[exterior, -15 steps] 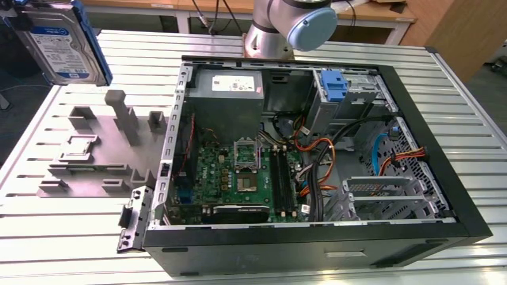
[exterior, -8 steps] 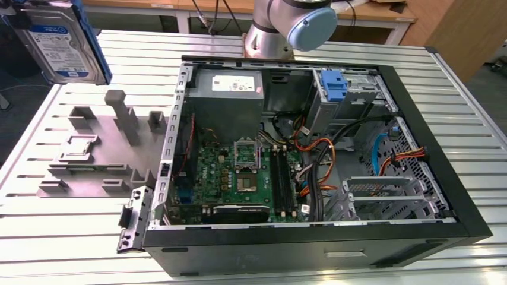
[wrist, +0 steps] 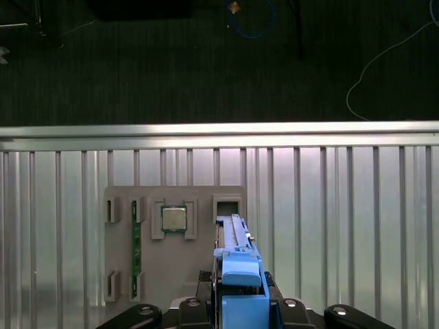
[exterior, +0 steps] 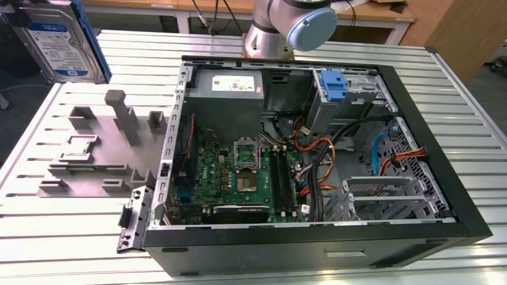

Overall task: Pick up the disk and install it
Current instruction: 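Pick up the disk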

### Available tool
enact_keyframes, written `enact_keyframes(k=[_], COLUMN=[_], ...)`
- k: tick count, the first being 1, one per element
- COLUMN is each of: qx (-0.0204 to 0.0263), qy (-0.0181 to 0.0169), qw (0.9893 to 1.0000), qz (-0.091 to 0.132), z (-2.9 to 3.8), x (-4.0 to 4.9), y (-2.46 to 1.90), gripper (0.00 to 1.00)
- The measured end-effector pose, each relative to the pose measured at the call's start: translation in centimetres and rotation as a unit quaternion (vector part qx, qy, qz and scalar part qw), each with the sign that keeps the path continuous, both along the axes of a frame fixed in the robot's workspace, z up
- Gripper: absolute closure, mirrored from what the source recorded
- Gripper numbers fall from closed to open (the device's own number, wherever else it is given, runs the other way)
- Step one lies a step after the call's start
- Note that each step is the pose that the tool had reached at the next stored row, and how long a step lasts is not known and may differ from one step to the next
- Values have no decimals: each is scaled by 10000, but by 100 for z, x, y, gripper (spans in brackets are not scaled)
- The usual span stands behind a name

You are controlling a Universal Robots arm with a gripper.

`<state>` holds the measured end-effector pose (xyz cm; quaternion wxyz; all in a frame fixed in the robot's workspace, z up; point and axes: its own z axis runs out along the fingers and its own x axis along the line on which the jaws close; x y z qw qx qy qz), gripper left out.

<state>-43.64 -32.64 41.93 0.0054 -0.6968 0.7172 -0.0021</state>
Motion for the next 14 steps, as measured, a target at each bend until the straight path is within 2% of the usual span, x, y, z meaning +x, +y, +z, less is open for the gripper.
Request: enact_keyframes(k=[14], qx=[0], qy=[1], qw=[10000], qz=[0], z=[32], x=[0], y=[0], gripper=[63])
